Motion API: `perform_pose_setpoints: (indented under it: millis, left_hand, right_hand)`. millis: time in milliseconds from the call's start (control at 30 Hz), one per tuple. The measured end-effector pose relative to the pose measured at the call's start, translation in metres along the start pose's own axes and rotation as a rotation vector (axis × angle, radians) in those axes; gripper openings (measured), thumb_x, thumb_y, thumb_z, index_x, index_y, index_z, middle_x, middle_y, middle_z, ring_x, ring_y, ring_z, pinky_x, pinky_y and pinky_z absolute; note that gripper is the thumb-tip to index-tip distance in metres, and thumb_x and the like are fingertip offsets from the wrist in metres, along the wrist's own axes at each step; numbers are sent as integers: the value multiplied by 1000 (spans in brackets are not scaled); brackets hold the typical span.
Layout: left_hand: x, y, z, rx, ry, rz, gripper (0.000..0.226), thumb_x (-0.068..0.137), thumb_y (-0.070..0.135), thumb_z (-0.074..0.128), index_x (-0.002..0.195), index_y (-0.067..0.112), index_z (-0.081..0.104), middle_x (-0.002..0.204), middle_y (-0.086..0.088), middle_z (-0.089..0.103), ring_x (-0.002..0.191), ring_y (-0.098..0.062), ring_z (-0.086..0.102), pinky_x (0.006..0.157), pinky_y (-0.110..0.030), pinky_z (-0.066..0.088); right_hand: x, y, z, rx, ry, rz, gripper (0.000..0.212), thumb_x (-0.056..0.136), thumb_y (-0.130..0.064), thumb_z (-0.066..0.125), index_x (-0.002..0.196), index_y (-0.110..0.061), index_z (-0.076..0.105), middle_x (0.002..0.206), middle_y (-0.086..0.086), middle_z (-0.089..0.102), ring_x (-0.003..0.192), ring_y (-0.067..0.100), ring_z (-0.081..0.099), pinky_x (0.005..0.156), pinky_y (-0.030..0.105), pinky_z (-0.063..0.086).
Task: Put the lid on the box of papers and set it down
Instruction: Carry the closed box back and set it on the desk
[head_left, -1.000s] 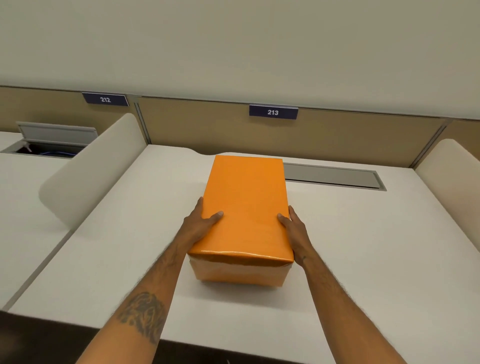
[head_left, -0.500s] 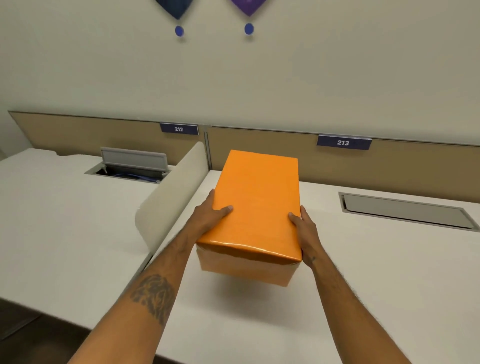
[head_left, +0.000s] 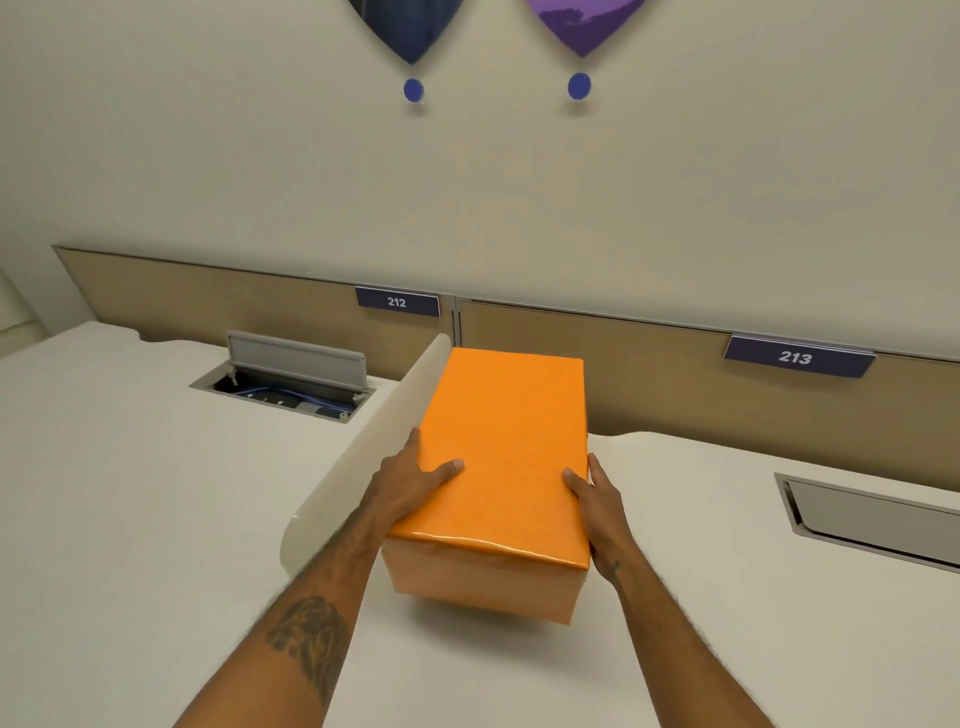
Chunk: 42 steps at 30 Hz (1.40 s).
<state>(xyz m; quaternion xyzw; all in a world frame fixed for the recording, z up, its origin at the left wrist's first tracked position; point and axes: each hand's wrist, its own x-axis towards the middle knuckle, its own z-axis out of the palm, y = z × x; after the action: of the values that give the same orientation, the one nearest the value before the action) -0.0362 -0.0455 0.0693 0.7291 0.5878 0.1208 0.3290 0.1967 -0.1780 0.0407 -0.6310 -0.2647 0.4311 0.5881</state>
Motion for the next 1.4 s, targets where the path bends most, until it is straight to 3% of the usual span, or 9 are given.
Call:
perform_pose_setpoints:
  millis: [200,433,600,733,833,967,1200,1400]
  left_hand:
    - [65,-6,-6,49,-14,21,110,73,82,50,155,25,3,158,-7,32,136,-33,42,107,-48,36]
    - [115,-17,-2,272,10,128,88,88,73,36,154,19,15,165,-6,9,146,-30,24,111,-53,32]
    - [136,-21,10,320,-14,151,92,88,74,29,156,18,5,165,-8,-5,151,-25,3,119,-49,16]
    - [149,-17,14,408,31,216,95,88,75,21,156,11,3,165,-9,-4,152,-22,-5,122,-43,2]
    - [155,-15,17,432,41,232,97,86,78,17,156,11,3,165,-10,-3,152,-23,-4,122,-43,1]
    - [159,-17,15,425,32,234,103,80,82,13,156,13,4,165,-10,-2,152,-23,-3,122,-43,3]
    - [149,-13,15,441,57,259,93,86,78,16,156,16,12,165,-10,2,152,-24,0,121,-49,1]
    - [114,0,26,471,50,304,90,87,77,16,155,19,13,166,-8,3,152,-23,0,120,-54,-1]
  right_hand:
    - [58,3,26,18,-1,24,61,97,-42,51,151,-32,25,143,3,49,115,29,59,95,55,51]
    - [100,17,57,79,63,62,61,98,-39,51,152,-31,23,147,4,46,118,30,56,95,56,50]
    - [114,22,67,97,103,62,60,99,-37,50,152,-31,24,146,3,48,115,27,58,88,49,54]
    - [124,21,72,83,125,72,61,99,-39,50,153,-31,23,147,4,46,119,29,56,93,54,51]
    - [126,24,77,58,150,88,62,98,-42,49,153,-32,22,148,4,44,122,30,54,97,57,49]
    - [127,24,82,-5,162,94,62,98,-46,46,153,-34,19,151,4,41,126,32,51,101,60,45]
    - [119,10,68,-164,43,85,71,96,-52,45,154,-30,11,155,7,36,131,34,47,104,57,43]
    - [94,10,37,-546,83,7,76,94,-61,37,155,-24,12,161,9,25,144,32,30,111,51,32]
